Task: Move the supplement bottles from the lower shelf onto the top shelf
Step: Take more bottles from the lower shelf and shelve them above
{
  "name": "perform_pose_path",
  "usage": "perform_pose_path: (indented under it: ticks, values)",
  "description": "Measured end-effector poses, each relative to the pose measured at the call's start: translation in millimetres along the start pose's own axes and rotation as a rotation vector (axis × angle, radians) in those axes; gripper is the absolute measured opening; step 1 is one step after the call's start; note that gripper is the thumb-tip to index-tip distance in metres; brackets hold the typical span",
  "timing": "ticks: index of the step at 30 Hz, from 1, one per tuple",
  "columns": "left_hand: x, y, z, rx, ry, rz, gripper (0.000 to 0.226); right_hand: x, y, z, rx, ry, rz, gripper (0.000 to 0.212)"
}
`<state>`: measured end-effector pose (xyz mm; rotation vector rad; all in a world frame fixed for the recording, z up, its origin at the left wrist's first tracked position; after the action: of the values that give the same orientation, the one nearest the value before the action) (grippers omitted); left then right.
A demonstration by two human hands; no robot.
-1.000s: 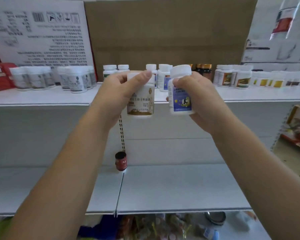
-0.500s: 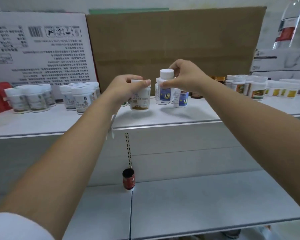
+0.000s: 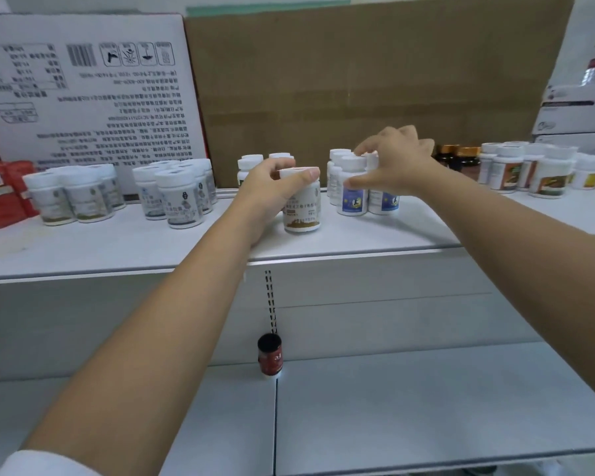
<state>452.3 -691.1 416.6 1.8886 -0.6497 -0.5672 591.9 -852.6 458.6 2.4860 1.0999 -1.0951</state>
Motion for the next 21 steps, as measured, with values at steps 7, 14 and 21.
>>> perform_pose_path:
  ticks: [7,14,21]
  values:
    - [-5.1,0.6,6.0,0.049,0.027,-0.016,0.068,-15.8,-21.6,45.8,-0.191,0.045,-0.311,0.023]
    - [-40.0,19.9,37.2,0.063,0.004,-0.100,0.034,-4.6,-72.2,71.3,-0.279,-0.317,-0.340,0.043]
    - [-152.5,28.7,38.0,0.104,0.097,-0.221,0.024,6.0,-169.6,63.7,-0.388,-0.344,-0.443,0.042]
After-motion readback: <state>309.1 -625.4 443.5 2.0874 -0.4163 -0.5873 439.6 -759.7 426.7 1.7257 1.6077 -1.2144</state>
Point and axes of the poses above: each hand's wrist, its own z-axis away from the middle knuckle, its own x-axis out of the palm, y = z × x, the point moved 2 cm from there along -z, towards the middle knuckle, and after that the axes turned 13 degrees about y, right-handed, at the moved point
